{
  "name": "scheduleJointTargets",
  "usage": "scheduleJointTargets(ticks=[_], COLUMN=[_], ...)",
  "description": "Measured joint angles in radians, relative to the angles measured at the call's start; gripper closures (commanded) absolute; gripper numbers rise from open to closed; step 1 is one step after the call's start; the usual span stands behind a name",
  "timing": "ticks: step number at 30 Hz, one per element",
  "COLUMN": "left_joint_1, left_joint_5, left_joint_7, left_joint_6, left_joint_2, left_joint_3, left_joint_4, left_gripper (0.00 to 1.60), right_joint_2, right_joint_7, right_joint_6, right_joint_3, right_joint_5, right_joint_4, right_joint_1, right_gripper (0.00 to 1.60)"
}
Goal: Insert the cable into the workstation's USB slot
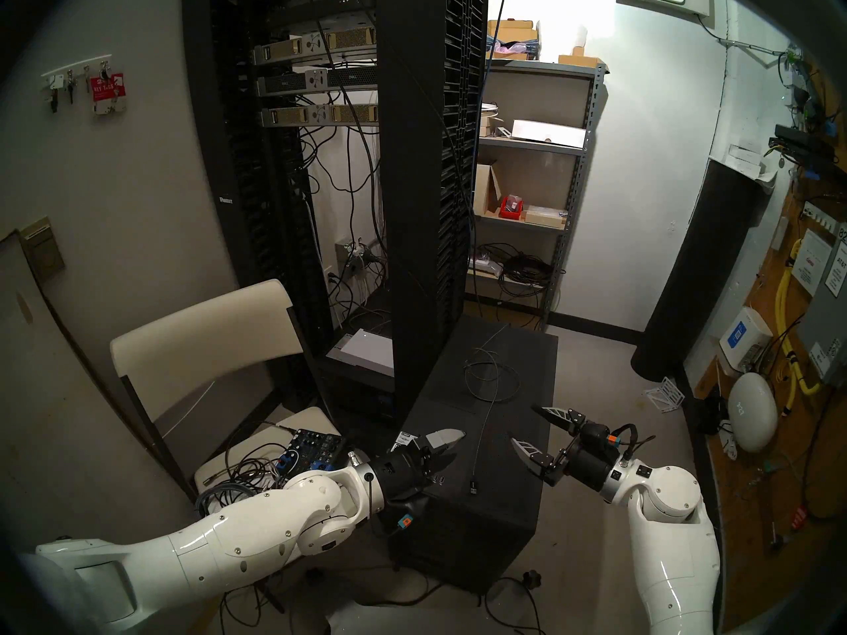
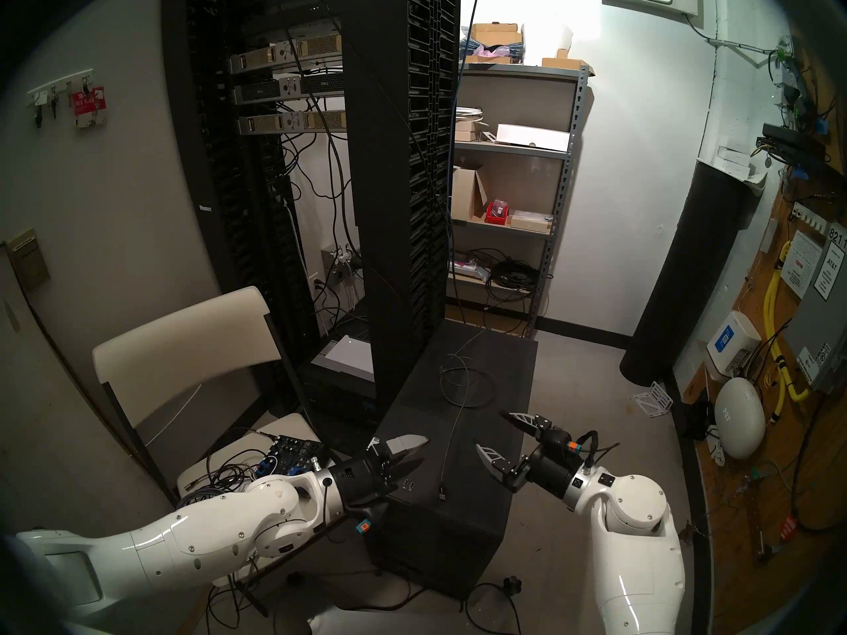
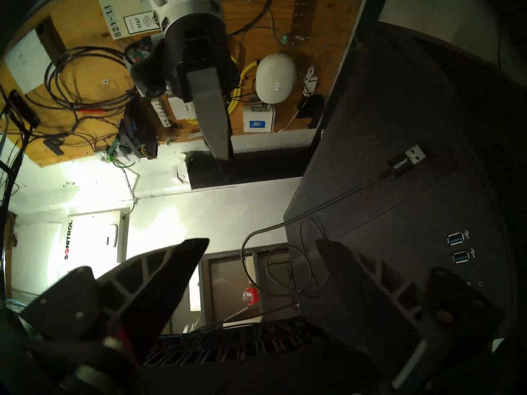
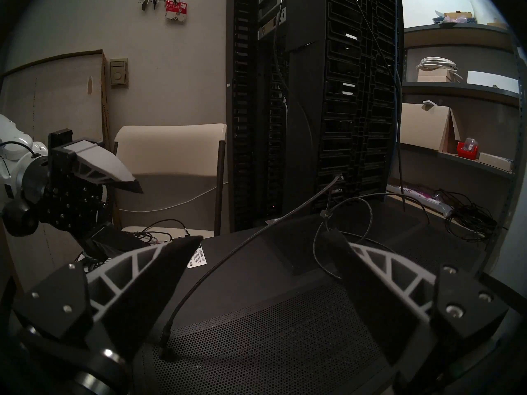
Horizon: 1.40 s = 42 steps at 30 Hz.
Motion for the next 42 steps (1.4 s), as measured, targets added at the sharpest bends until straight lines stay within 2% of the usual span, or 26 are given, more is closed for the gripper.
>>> scheduleJointTargets(ticks=[12,16,19,22,24,30,33,42], left_joint_1=[-0.075,-0.103,-0.126,-0.142,-0.154,-0.180,-0.190,-0.207], left_joint_5=[0.145,0.189,0.224,0.244,0.257,0.284,0.297,0.329], left_joint_7=[0.075,0.085,0.093,0.099,0.106,0.119,0.125,0.144], left_joint_6=[-0.037,-0.050,-0.062,-0.069,-0.073,-0.085,-0.090,-0.103], left_joint_2=[-0.042,-0.059,-0.072,-0.083,-0.095,-0.132,-0.150,-0.198], left_joint_3=[0.043,0.062,0.076,0.084,0.090,0.100,0.107,0.129], left_joint_4=[0.123,0.156,0.183,0.205,0.226,0.290,0.317,0.374], left_gripper=[0.17,0.14,0.30,0.23,0.28,0.24,0.14,0.19], right_joint_2=[-0.003,-0.004,-0.005,-0.006,-0.006,-0.008,-0.009,-0.011], right_joint_7=[0.003,0.004,0.005,0.006,0.006,0.008,0.008,0.010], right_joint_6=[0.000,0.000,0.000,0.000,0.000,0.000,0.000,0.000], right_joint_3=[0.003,0.004,0.005,0.005,0.006,0.007,0.008,0.010], right_joint_5=[-0.003,-0.004,-0.004,-0.005,-0.006,-0.007,-0.008,-0.010], right_joint_4=[0.000,0.000,0.000,0.000,0.000,0.000,0.000,0.000], right_joint_1=[0.001,0.001,0.001,0.001,0.001,0.002,0.002,0.003], right_gripper=[0.00,0.00,0.00,0.00,0.00,0.00,0.00,0.00])
